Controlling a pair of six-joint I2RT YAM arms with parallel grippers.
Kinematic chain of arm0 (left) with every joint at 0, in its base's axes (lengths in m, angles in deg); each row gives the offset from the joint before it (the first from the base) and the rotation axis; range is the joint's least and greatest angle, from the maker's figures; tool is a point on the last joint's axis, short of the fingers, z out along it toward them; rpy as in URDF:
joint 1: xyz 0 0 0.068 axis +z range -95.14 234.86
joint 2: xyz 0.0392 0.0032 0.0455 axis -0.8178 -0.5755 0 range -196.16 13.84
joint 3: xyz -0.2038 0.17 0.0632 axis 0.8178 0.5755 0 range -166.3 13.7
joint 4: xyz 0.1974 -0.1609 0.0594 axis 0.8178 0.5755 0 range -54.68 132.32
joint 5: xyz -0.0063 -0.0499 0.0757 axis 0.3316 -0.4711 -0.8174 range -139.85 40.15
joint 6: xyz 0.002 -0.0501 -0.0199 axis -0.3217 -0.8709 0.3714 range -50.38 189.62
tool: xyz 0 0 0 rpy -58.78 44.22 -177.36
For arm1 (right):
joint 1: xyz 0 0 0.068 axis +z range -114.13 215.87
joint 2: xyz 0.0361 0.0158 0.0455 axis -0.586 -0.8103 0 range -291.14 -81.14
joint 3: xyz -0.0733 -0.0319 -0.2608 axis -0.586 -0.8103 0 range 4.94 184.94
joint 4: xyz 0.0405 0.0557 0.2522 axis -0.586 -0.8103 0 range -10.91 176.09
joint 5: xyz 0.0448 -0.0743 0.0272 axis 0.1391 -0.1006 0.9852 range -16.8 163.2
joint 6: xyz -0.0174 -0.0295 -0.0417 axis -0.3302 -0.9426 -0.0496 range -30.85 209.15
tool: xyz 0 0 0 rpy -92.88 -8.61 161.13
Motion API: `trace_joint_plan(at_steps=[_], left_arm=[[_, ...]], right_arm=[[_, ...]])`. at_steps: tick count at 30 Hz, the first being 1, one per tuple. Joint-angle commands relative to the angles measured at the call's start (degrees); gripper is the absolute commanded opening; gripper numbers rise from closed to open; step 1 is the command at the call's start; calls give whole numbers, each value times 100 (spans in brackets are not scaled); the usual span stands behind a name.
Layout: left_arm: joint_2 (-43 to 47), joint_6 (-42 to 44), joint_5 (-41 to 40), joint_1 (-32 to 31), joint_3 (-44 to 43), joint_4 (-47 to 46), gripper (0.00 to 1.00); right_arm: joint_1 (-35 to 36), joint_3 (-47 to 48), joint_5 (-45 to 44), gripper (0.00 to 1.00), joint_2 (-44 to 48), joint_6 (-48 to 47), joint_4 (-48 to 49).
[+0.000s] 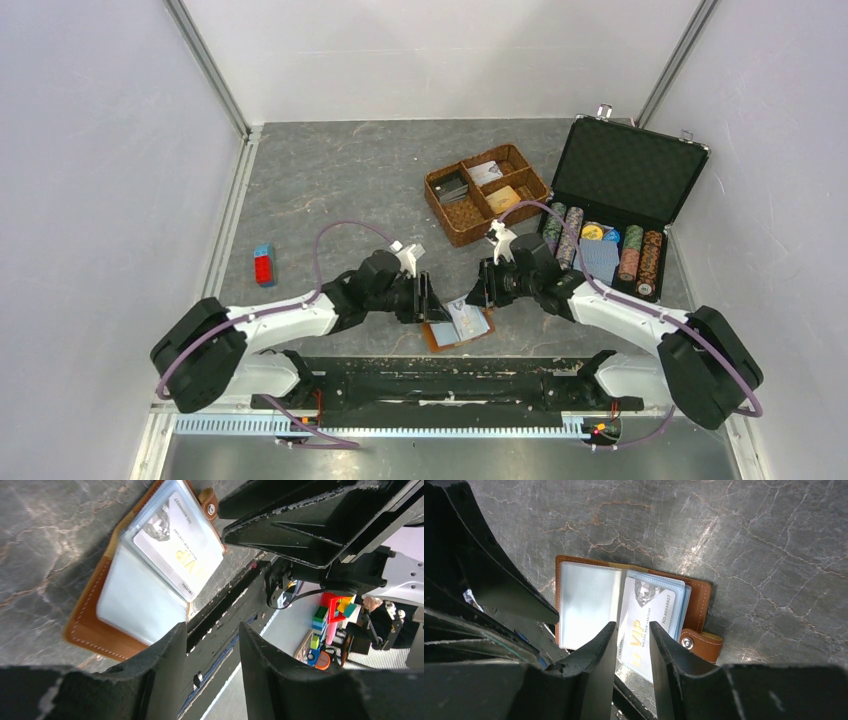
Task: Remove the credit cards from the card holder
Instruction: Remove the credit card from the card holder.
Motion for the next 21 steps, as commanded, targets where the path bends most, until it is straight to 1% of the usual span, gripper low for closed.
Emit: trace_joint_plan(at_steps=[1, 4, 8, 13, 21], left_arm=[[-324, -393, -120, -249, -97, -813, 48], [-644, -393, -193, -268, 43, -1055, 46], [-1089, -317, -219, -270, 139, -1240, 45], [-1459, -231, -427, -270, 276, -1458, 44], [-1686, -181, -493, -270, 391, -1823, 44]], right_arm=[[52, -234, 199, 33, -86, 142, 543], [57, -396, 334, 32, -241, 178, 730], [54, -584, 76, 30, -325, 97, 694], [63, -750, 78, 29, -506, 70, 763], [67, -831, -274, 27, -286, 136, 682]])
